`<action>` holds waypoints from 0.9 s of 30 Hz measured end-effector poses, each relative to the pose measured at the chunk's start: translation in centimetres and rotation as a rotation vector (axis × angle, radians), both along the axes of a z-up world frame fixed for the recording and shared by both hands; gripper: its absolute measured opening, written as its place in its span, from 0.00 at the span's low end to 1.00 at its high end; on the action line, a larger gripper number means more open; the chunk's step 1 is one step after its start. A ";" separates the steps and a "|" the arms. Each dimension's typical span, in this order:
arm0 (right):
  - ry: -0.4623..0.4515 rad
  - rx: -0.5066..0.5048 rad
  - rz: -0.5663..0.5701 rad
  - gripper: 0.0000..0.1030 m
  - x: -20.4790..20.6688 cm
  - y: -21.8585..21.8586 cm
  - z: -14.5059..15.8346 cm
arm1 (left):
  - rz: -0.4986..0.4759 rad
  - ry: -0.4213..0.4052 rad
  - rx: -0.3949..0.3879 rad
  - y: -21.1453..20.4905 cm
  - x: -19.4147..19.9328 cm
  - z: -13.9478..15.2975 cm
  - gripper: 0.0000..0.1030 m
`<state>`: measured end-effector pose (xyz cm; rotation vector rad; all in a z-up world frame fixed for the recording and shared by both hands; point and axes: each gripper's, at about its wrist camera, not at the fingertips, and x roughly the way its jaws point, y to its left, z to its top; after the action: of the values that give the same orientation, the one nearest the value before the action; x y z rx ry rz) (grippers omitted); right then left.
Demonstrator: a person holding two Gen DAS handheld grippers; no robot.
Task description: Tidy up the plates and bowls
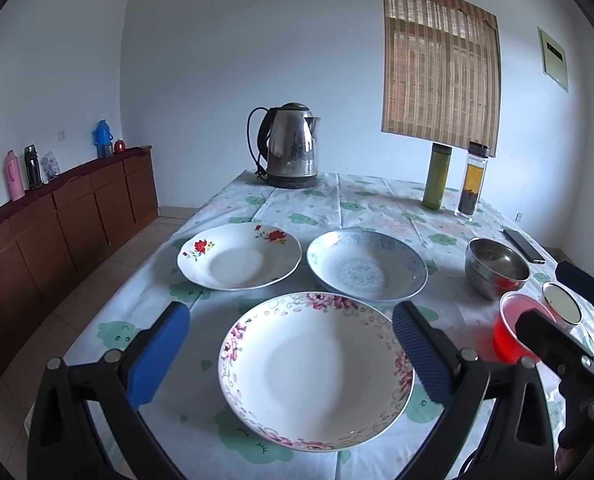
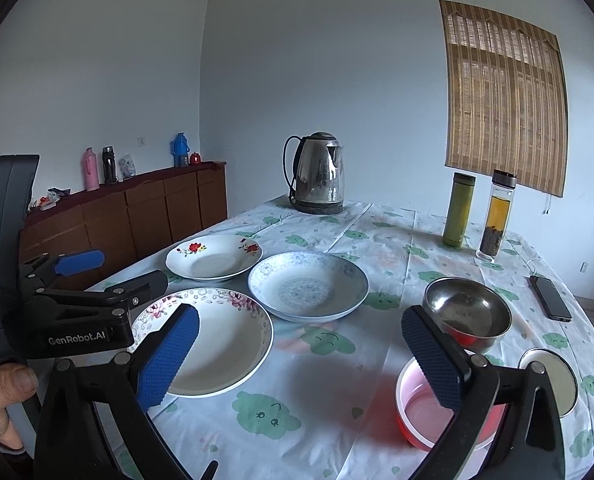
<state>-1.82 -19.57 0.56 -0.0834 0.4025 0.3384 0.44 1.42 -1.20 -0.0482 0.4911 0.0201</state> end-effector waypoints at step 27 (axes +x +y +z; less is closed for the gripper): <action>-0.008 -0.029 0.015 0.99 0.3 1.1 -0.3 | 0.015 0.012 -0.011 0.9 0.5 -0.3 1.00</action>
<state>-1.53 -18.47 0.30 -0.1159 0.3996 0.3469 0.90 2.35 -1.55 -0.0621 0.5033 0.0321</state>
